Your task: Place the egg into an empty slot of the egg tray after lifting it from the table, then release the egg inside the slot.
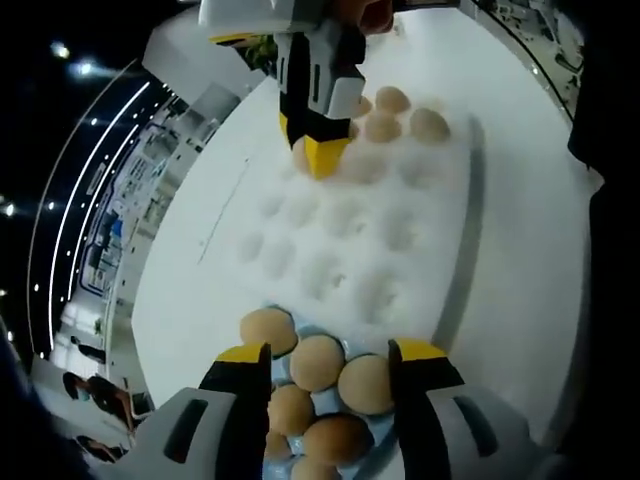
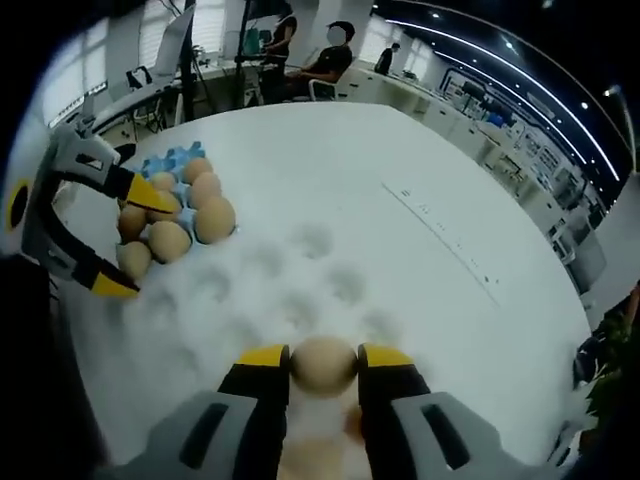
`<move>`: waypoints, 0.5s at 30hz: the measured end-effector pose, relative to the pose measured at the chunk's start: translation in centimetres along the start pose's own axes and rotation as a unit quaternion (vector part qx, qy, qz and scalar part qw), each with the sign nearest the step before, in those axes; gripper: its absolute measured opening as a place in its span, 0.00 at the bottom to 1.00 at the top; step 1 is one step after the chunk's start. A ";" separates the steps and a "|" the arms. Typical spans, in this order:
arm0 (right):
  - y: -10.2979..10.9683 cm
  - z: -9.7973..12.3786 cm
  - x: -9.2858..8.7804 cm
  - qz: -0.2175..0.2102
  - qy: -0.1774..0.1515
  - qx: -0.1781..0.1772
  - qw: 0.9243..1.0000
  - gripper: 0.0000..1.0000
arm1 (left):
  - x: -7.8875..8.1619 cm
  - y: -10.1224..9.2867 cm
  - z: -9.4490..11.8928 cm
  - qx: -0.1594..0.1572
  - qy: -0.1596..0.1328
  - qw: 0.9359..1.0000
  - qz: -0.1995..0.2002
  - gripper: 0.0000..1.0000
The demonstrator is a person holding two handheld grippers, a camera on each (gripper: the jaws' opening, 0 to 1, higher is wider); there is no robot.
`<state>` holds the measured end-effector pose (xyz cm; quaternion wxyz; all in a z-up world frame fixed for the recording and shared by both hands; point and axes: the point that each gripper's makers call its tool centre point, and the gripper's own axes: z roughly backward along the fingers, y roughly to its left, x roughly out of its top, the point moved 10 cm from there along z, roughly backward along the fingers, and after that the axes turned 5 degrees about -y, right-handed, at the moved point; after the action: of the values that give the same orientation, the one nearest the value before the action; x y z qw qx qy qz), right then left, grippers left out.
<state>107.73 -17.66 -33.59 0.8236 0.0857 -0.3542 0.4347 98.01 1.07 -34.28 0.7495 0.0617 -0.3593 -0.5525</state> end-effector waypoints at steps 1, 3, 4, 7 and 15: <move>0.0 0.0 0.0 -0.004 -0.001 0.000 1.000 0.28 | 0.0 -0.1 0.0 0.001 0.000 1.000 -0.001 0.48; -0.1 0.2 -0.2 -0.021 -0.001 -0.003 1.000 0.28 | 0.0 -0.3 0.0 -0.001 -0.002 1.000 -0.007 0.45; -0.1 0.3 -0.2 -0.032 -0.004 -0.003 0.999 0.28 | 0.0 -0.3 0.0 0.000 -0.001 1.000 -0.006 0.45; 0.0 0.5 -0.1 -0.056 -0.010 0.000 0.998 0.28 | 0.0 -0.2 0.2 0.013 -0.002 1.000 -0.011 0.49; 2.2 0.2 1.2 -0.119 -0.034 0.048 0.991 0.27 | 0.0 1.0 0.7 0.072 -0.031 0.996 -0.037 0.77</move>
<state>106.41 -15.59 -33.03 0.8518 0.1809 -0.3481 0.3473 98.32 1.70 -33.28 0.7105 0.1116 -0.4187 -0.5545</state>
